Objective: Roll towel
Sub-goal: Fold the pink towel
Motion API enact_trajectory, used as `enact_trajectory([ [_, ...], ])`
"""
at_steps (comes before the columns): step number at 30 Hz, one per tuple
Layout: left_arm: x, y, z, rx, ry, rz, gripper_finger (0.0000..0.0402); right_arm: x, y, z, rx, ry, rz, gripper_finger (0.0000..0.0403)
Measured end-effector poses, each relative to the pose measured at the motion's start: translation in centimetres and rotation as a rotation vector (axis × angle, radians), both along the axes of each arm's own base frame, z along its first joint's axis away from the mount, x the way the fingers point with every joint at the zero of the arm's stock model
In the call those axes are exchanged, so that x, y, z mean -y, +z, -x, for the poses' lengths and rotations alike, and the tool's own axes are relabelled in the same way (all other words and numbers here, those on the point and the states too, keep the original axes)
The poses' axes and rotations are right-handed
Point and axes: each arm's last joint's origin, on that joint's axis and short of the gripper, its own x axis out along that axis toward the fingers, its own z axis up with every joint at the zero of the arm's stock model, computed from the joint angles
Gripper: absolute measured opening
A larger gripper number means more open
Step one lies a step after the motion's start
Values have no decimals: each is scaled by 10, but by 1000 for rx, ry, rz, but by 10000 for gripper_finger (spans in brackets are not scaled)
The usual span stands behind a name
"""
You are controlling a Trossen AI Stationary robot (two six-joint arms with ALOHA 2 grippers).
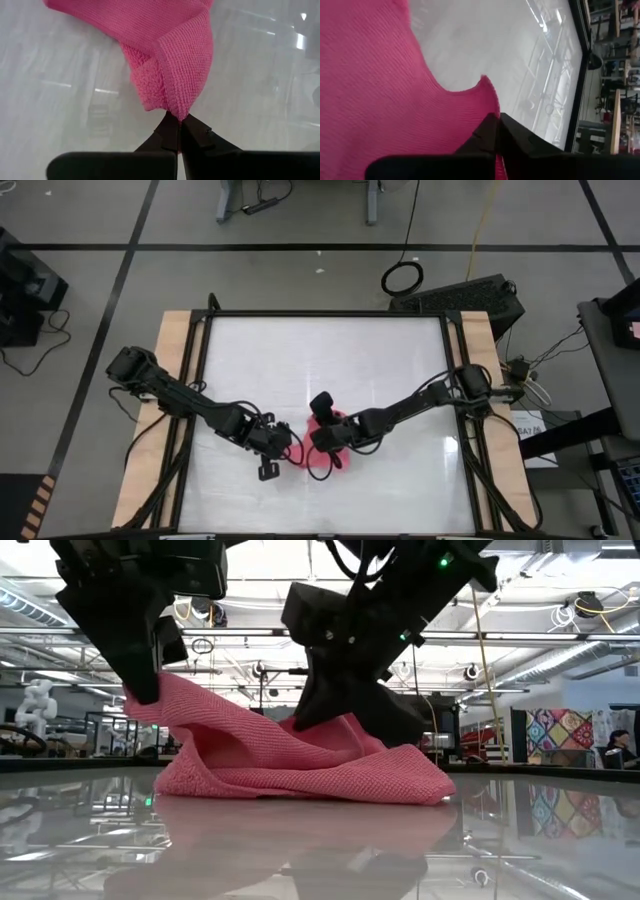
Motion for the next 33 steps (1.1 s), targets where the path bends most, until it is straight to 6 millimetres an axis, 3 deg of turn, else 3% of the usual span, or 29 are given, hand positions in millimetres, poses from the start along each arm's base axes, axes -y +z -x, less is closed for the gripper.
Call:
enact_trajectory([
  [7,-1,-1,1,-12,1,-6,6,2,4,2,19,-36,-34,2],
  [14,-4,1,7,-68,9,-50,6,-6,41,21,83,-110,-48,1],
  [25,-14,68,11,30,85,-287,6,-3,144,77,337,-194,-209,0],
  [29,-15,78,11,51,86,-318,6,-5,159,89,356,-149,-290,0],
  [33,-14,82,10,68,89,-310,6,-9,162,93,358,-130,-299,0],
])
